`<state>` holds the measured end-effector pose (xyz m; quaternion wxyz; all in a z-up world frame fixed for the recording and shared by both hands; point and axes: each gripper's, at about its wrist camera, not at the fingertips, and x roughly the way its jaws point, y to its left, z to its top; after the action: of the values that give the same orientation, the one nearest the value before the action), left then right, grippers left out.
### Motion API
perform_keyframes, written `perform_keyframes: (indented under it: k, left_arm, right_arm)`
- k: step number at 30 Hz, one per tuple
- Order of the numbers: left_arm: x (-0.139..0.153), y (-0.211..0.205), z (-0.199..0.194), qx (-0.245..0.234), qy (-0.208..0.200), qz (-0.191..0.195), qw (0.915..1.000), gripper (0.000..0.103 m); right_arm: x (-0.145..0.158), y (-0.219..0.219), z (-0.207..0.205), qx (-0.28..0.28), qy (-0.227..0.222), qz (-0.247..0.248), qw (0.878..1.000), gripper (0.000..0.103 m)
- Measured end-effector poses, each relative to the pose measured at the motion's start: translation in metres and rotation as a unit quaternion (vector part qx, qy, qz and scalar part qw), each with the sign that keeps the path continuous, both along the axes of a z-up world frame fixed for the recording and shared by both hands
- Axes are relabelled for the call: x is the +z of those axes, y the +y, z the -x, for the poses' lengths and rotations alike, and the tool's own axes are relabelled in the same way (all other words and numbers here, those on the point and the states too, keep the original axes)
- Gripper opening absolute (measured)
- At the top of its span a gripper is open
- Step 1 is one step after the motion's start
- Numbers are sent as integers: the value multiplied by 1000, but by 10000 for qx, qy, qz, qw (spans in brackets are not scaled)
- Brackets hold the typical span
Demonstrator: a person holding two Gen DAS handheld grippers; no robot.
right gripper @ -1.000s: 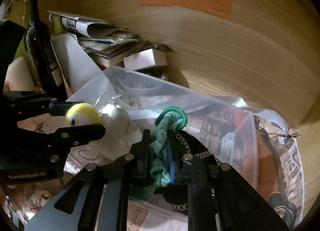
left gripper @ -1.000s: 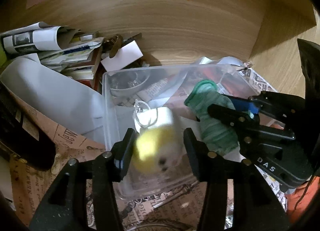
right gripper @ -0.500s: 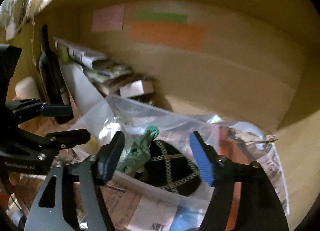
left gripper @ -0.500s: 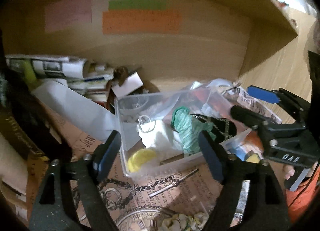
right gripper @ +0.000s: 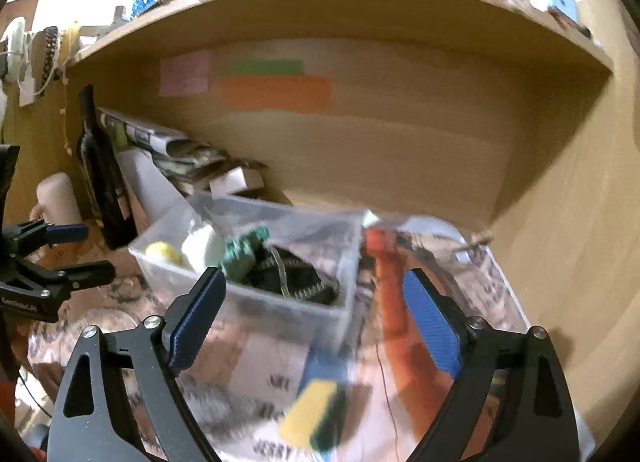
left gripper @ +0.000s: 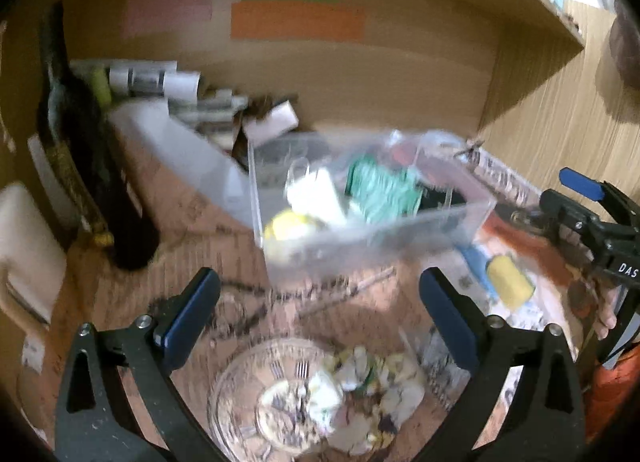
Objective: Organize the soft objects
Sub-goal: 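Grasp patterned paper scrap with left tool while right tool grasps yellow sponge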
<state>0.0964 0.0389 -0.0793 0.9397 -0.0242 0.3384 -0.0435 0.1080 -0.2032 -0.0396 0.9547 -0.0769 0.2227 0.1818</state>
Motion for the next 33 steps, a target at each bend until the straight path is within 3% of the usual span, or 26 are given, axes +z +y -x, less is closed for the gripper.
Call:
perform_keyframes:
  k: [7, 12, 13, 15, 18, 20, 24, 29, 33]
  left_arm:
    - [-44, 3, 7, 114, 634, 144, 9978, 101]
    - [-57, -1, 15, 138, 734, 190, 9970, 100]
    - [-58, -1, 17, 138, 730, 205, 9970, 99]
    - [-62, -4, 18, 72, 781, 261, 9966, 90]
    - [-69, -7, 17, -18, 954, 332, 9949, 69]
    - [-71, -8, 18, 14, 942, 367, 9949, 65]
    - [-72, -9, 16, -94, 981, 446, 9941, 31]
    - [-68, -6, 16, -108, 958, 530, 9939, 17]
    - [-55, -2, 17, -57, 765, 532, 9956, 15]
  right_arm:
    - [-43, -14, 5, -122, 640, -50, 9979, 89]
    - [-73, -18, 0, -203, 1183, -74, 9927, 88]
    - [-77, -19, 0, -222, 1257, -87, 9918, 83]
    - [-82, -20, -1, -230, 1387, -102, 9900, 72]
    - [-88, -22, -2, -205, 1544, -138, 9877, 54]
    - [-90, -23, -3, -185, 1608, -144, 9867, 38]
    - [-89, -22, 0, -190, 1542, -145, 9877, 30]
    - [-78, -20, 3, -164, 1317, -219, 9909, 29]
    - [-65, -18, 4, -128, 1118, -294, 9932, 29]
